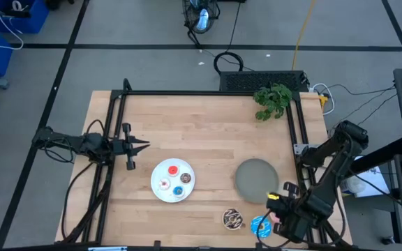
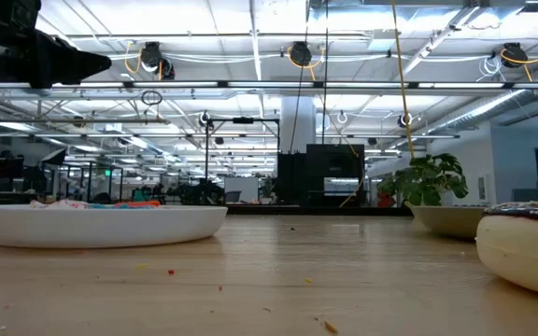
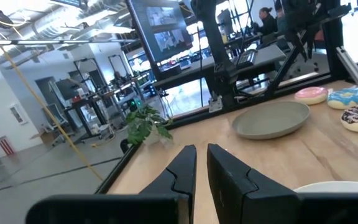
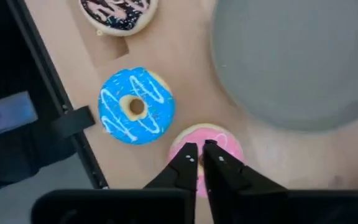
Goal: Pick & Place donuts
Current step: Put the large pink donut on the gray plate
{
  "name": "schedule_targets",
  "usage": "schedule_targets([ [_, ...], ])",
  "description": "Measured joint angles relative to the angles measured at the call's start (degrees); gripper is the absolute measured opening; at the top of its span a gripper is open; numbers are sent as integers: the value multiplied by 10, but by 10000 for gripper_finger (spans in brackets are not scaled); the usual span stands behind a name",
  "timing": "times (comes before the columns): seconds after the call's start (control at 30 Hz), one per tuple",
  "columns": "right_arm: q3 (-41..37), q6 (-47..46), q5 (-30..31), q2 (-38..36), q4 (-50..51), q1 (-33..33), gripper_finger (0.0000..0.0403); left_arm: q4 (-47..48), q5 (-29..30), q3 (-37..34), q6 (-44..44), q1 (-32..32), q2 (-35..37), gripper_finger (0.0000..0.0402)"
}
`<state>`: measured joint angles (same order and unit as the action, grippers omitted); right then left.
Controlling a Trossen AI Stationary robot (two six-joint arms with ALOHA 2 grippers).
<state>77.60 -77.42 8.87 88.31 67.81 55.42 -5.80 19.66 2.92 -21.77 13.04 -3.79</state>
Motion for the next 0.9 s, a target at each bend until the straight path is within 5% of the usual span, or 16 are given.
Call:
schedule_targets([
  [0.5,-116,60,-71,0,-61,-3,223,11,0,0,-6,0,0,47],
  [0.9,-207,64,-109,0,-137,-3,256,12,0,0,-6,0,0,47],
])
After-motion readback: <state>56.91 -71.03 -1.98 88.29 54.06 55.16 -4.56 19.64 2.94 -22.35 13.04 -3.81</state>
